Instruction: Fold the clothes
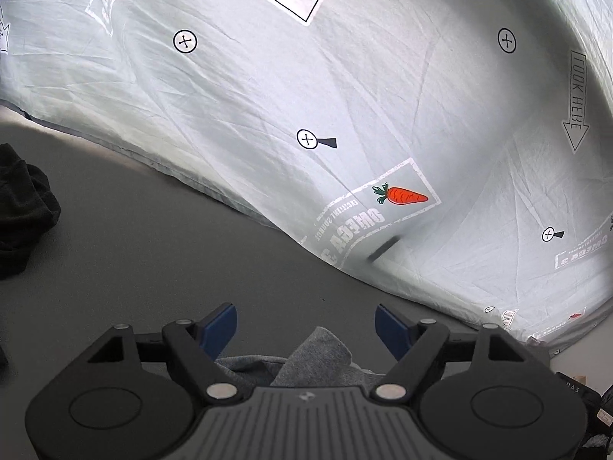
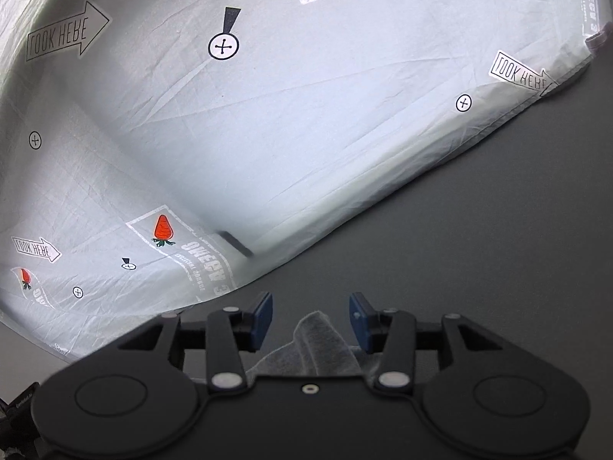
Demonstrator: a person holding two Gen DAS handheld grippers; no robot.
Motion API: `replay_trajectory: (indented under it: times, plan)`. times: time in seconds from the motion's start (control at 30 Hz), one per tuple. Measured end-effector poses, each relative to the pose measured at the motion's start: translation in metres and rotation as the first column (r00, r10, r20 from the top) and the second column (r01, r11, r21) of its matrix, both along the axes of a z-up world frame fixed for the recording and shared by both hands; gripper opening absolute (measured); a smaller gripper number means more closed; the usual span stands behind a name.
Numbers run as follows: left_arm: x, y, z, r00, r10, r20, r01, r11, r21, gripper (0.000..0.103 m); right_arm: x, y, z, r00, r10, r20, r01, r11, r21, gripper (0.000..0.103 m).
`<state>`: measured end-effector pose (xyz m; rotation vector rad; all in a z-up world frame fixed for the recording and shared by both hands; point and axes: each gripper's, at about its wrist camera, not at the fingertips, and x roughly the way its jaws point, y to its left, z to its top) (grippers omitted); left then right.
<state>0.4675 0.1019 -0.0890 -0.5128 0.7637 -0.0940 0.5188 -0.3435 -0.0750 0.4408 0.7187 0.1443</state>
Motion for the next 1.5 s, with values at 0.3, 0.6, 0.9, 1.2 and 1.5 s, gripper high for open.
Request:
replay_trajectory:
  times: [0.3,0.6,0.9,1.2,1.5]
  plan:
    - [-0.001,-0.075,-0.053,0.982,-0.182,-0.054,0.19,0.948,0.256,0.079,-0.026,0.022,-0.041,0.995,0.089,-0.053,-0.099,0.967,-0.233,0.056]
    - [0.001,-0.042,-0.041,0.999,-0.035,-0.033,0.038,0.995,0.093,0.011,-0.025,0.044,-0.042,0.992,0.122,0.044,-0.104,0.953,-0.286,0.003]
    - [0.019,-0.013,-0.084,0.986,0.085,-0.146,-0.077,0.995,0.058,0.003,0.006,0.026,-0.076,0.999,0.029,-0.044,-0.038,0.972,-0.23,0.005]
    - [0.004,0.002,-0.061,0.974,0.199,-0.108,-0.179,0.969,0.17,0.015,-0.001,0.025,-0.066,1.0,-0.024,-0.012,0.018,0.92,-0.392,0.039]
    - [-0.081,-0.039,-0.063,0.987,-0.004,-0.16,0.02,0.995,0.094,0.073,-0.077,0.054,-0.053,0.997,0.074,-0.002,-0.068,0.908,-0.414,0.056]
